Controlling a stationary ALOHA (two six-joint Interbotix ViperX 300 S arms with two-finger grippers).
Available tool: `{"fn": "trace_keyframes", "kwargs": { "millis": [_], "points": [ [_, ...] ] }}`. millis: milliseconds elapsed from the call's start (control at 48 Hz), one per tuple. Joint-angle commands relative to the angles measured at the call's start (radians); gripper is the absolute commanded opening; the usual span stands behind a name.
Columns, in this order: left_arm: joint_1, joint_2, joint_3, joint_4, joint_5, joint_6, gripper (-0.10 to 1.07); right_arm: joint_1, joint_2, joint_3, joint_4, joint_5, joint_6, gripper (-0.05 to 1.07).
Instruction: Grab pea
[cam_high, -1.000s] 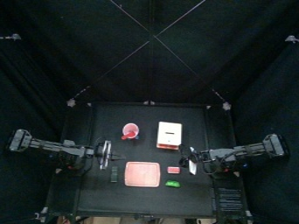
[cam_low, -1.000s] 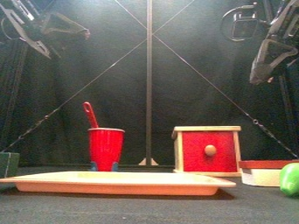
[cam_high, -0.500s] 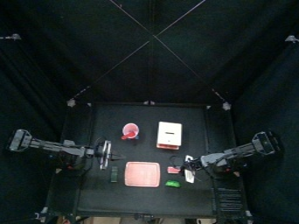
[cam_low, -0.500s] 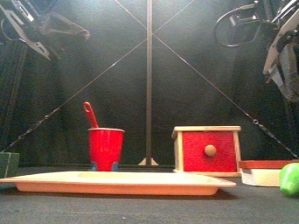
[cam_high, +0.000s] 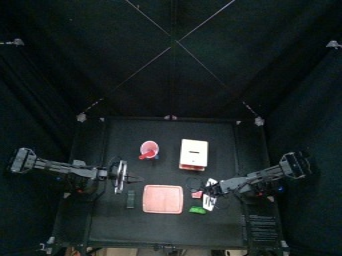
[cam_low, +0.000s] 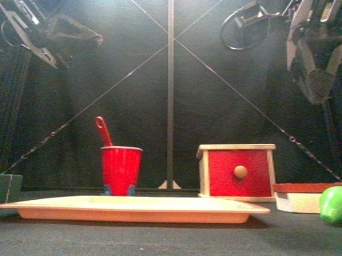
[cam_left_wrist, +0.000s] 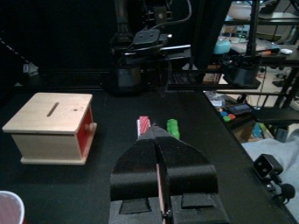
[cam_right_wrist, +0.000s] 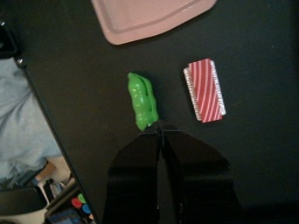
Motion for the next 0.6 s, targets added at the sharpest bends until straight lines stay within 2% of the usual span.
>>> {"fn": "trace_keyframes", "kwargs": {
  "millis": [0, 125, 292, 417, 583],
  "points": [
    [-0.003, 0.0, -0.011, -0.003, -0.011, 0.0, -0.03, 0.067, -0.012, 0.009, -0.064, -0.031, 0.031, 0.11],
    [-0.002, 0.002, -0.012, -0.003, -0.012, 0.002, -0.03, 0.106, -0.014, 0.049, -0.086, -0.101, 0.048, 0.14],
    [-0.002, 0.0, -0.011, -0.003, -0.012, 0.003, -0.03, 0.109, -0.014, 0.11, -0.095, -0.256, 0.077, 0.24],
    [-0.002, 0.0, -0.009, -0.005, -0.012, 0.003, -0.03, 0.109, -0.012, 0.143, -0.11, -0.35, 0.081, 0.39],
    [-0.002, 0.0, -0.006, -0.005, -0.012, 0.003, -0.03, 0.112, 0.017, 0.152, -0.103, -0.371, 0.081, 0.62]
  ]
}}
